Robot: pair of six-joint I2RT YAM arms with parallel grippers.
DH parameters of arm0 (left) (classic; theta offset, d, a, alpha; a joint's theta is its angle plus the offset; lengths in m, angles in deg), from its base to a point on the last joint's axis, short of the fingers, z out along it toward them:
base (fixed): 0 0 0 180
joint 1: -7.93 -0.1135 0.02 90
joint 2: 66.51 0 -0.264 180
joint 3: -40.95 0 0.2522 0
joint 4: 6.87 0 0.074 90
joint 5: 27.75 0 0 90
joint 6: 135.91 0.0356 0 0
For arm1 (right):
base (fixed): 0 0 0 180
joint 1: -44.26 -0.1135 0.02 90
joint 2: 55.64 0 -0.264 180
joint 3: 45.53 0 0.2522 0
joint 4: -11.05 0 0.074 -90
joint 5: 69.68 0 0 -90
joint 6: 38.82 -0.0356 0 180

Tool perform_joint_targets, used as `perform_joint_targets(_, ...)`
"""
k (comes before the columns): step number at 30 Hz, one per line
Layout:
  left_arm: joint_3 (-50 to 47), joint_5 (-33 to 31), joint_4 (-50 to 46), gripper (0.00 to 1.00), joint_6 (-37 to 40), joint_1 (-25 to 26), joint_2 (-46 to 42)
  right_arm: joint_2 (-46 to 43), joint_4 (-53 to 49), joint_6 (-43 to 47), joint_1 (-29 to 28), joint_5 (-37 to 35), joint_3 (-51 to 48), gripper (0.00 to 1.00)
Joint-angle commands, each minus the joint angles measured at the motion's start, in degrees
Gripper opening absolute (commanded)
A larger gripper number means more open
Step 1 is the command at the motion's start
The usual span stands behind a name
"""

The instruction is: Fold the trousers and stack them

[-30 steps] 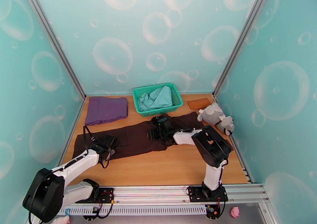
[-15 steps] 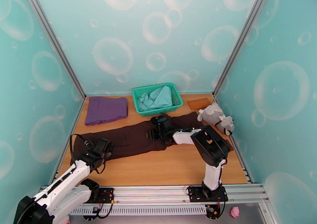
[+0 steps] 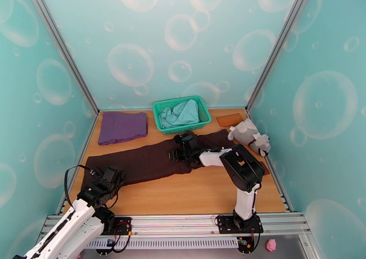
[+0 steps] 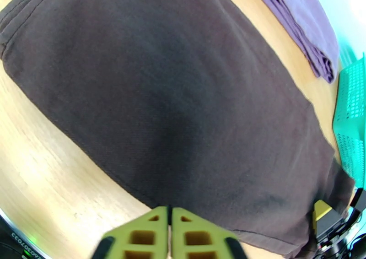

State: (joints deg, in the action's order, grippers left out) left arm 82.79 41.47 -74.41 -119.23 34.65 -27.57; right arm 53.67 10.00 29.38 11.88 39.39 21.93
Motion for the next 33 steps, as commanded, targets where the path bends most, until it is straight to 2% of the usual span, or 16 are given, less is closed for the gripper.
perform_joint_targets(1, 2.8, -2.4, -1.0, 0.99, 1.4, 0.6, 0.7, 2.0, -4.4, -0.7, 0.8, -1.9, -0.9, 0.43)
perform_joint_targets(7, 0.6, 6.3, 9.8, 0.99, 10.7, -8.9, -2.0, 0.1, -3.8, -0.2, 1.2, -1.8, -1.8, 0.43)
perform_joint_targets(11, 0.3, 9.3, 22.3, 0.99, 12.0, -9.5, 1.1, -2.5, -1.3, 0.7, 1.0, -2.2, -3.9, 0.43)
perform_joint_targets(12, 1.6, 8.8, 24.8, 0.99, 14.0, -9.6, 4.1, -3.4, 0.2, 1.0, 1.0, -2.3, -4.5, 0.43)
perform_joint_targets(14, 6.8, 3.4, 24.1, 0.99, 20.4, -10.4, 12.2, -5.1, 1.5, 1.7, 0.8, -2.7, -5.7, 0.43)
perform_joint_targets(17, 17.9, -8.5, 14.2, 0.99, 28.1, -14.5, 26.0, -7.5, 2.7, 2.6, 0.6, -5.1, -7.4, 0.43)
perform_joint_targets(18, 20.5, -10.4, 12.1, 0.99, 29.8, -15.9, 28.9, -8.3, 2.5, 2.9, 0.6, -6.6, -7.7, 0.43)
perform_joint_targets(19, 20.9, -9.6, 12.4, 0.99, 31.9, -17.1, 30.2, -8.6, 1.8, 3.3, 0.8, -7.8, -7.8, 0.43)
perform_joint_targets(21, 19.3, -3.2, 17.2, 0.99, 35.6, -21.1, 30.7, -8.5, -0.9, 3.7, 1.4, -11.6, -7.1, 0.43)
perform_joint_targets(23, 16.5, 0.8, 19.7, 0.99, 35.5, -26.5, 30.8, -7.3, -3.6, 3.5, 2.4, -12.8, -6.1, 0.43)
perform_joint_targets(27, 9.8, 5.2, 24.1, 0.91, 33.4, -36.4, 29.8, -5.5, 0.1, 2.6, 3.5, -9.6, -6.8, 0.43)
perform_joint_targets(30, 6.8, 8.5, 26.5, 0.89, 32.6, -41.0, 31.2, -2.2, -3.7, 1.5, 4.1, -10.3, -4.5, 0.43)
perform_joint_targets(33, 6.8, 9.5, 28.0, 0.88, 33.0, -43.5, 32.6, 1.0, -4.6, -2.2, 8.3, -6.5, -4.2, 0.43)
